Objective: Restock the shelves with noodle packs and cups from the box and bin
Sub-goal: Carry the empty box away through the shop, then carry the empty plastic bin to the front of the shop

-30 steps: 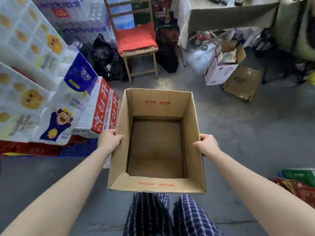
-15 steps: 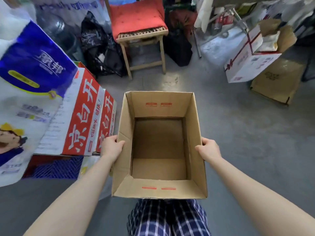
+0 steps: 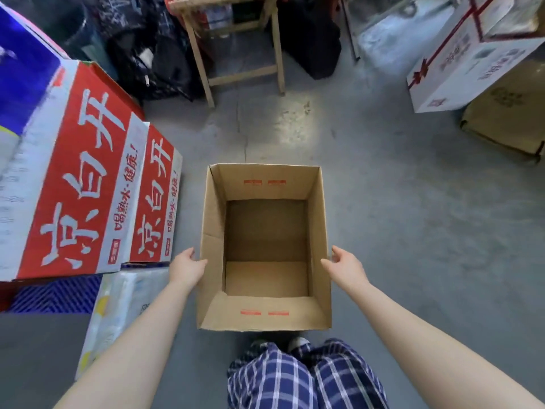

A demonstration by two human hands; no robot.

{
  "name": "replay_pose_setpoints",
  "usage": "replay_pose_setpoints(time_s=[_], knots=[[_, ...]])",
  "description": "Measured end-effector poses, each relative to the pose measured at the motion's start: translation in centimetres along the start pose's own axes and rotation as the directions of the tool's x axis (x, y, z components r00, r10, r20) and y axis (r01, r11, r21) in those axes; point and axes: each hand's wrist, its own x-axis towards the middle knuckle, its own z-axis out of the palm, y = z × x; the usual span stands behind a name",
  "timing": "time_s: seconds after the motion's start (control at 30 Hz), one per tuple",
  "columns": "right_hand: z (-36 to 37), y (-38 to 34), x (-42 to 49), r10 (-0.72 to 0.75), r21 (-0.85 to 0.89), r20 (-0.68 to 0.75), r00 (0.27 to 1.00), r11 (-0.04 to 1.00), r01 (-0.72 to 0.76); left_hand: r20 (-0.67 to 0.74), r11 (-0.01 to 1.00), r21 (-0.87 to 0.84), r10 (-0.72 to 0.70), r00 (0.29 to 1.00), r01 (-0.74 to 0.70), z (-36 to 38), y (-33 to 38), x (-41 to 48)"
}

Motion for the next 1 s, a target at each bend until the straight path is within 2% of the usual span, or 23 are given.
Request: replay_pose_setpoints(time_s=[0.17,0.37,0.53,0.63,0.77,0.83,0.97,1.0], knots=[[-5.5,-3.1,-8.6,-0.007,0.074,0.012,1.0,0.997,0.006,0.078,0.999,0.023,0.029,0.997,-0.031,-5.3,3.7,-8.6],[-14.5,-7.6,-22.4,-0.123,0.106,-0.012,0.992,0.987,0.123,0.127,0.974,0.048,0.216,0.968,-0.223,-13.0,10.6,-22.6],[-22.6,-10.3,-32.8,-0.208,0.089,-0.08,0.975,0.973,0.214,0.211,0.881,0.109,0.433,0.876,-0.461,-18.1,17.2,-33.1],[-26.8,-10.7,-38.0,-0.252,0.097,-0.145,0.957,0.959,0.267,0.269,0.782,0.145,0.559,0.785,-0.606,-20.5,21.0,-37.5],[-32.1,-9.6,-44.6,-0.237,0.144,-0.28,0.93,0.948,0.284,0.32,0.639,0.141,0.693,0.646,-0.756,-21.4,26.8,-43.7],[-34.4,-8.2,-47.9,-0.218,0.154,-0.369,0.904,0.944,0.291,0.361,0.559,0.069,0.758,0.544,-0.826,-20.9,29.7,-47.3],[-37.3,-3.8,-55.2,-0.121,0.218,-0.545,0.83,0.935,0.279,0.495,0.355,-0.031,0.818,0.294,-0.934,-18.9,34.3,-54.9],[-37.6,-2.1,-57.7,-0.074,0.248,-0.59,0.804,0.931,0.268,0.533,0.287,-0.058,0.819,0.213,-0.956,-18.0,34.9,-57.4]])
